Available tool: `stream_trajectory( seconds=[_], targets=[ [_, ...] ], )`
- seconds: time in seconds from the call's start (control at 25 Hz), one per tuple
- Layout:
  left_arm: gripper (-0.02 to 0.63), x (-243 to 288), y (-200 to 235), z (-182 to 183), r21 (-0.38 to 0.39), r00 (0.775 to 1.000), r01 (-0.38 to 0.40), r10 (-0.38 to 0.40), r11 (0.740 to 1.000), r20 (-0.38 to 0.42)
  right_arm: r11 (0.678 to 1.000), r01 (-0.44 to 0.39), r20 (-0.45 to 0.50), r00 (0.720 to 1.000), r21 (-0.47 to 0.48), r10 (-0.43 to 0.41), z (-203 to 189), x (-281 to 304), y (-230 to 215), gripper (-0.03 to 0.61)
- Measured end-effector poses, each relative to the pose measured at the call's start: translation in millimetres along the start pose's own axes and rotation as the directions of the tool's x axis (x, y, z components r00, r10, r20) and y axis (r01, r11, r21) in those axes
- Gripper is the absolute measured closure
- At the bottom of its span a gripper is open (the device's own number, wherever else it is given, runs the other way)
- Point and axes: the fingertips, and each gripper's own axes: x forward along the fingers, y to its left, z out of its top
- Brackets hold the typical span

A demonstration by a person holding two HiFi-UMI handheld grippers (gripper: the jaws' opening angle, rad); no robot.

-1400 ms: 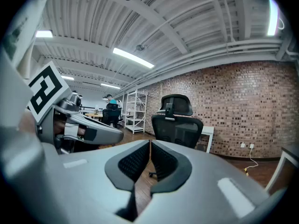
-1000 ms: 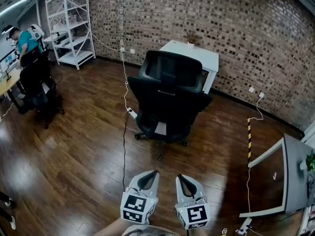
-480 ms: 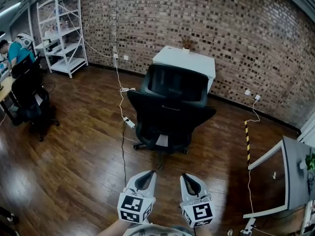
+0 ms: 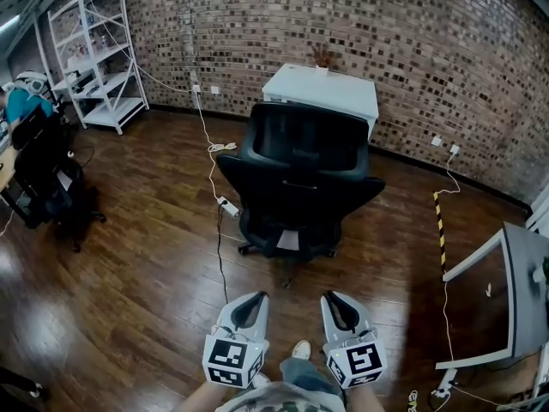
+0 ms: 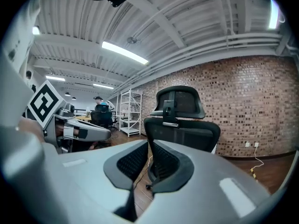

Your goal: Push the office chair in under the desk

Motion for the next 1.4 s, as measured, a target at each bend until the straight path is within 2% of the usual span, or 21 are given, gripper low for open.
stream_trajectory(
  seconds=[0.36, 0.64, 0.72, 0.84, 0.92, 1.04, 1.24, 1.4],
  targets=[
    [0.595, 56, 32, 27, 0.006, 0.998, -0.063, 0.063, 0.998, 0.008, 0.999, -0.036, 0.074, 0.997, -0.006, 0.036, 23, 67, -47, 0.548],
    [0.595, 107, 39, 48, -0.011, 0.996, -0.084, 0.084, 0.996, 0.024, 0.998, -0.05, 0.075, 0.996, -0.028, 0.052, 31, 99, -96, 0.532],
    [0.595, 120, 42, 52, -0.024, 0.995, -0.093, 0.094, 0.995, 0.021, 0.997, -0.065, 0.073, 0.995, -0.049, 0.069, 35, 106, -109, 0.516],
    [0.594, 140, 49, 58, -0.026, 0.993, -0.117, 0.117, 0.993, 0.015, 0.992, -0.1, 0.067, 0.992, -0.082, 0.106, 39, 117, -130, 0.451],
    [0.591, 150, 58, 61, -0.015, 0.991, -0.13, 0.131, 0.991, 0.022, 0.987, -0.113, 0.071, 0.99, -0.116, 0.122, 41, 122, -144, 0.44],
    [0.555, 159, 74, 69, 0.021, 0.988, -0.148, 0.147, 0.989, 0.04, 0.973, -0.137, 0.068, 0.986, -0.184, 0.152, 43, 130, -163, 0.429],
    [0.517, 164, 103, 80, 0.117, 0.984, -0.179, 0.177, 0.977, 0.027, 0.938, -0.183, 0.034, 0.979, -0.296, 0.201, 52, 149, -184, 0.395],
    [0.471, 167, 130, 89, 0.217, 0.986, -0.162, 0.167, 0.963, -0.003, 0.885, -0.205, -0.004, 0.975, -0.417, 0.224, 63, 163, -195, 0.355]
  ],
)
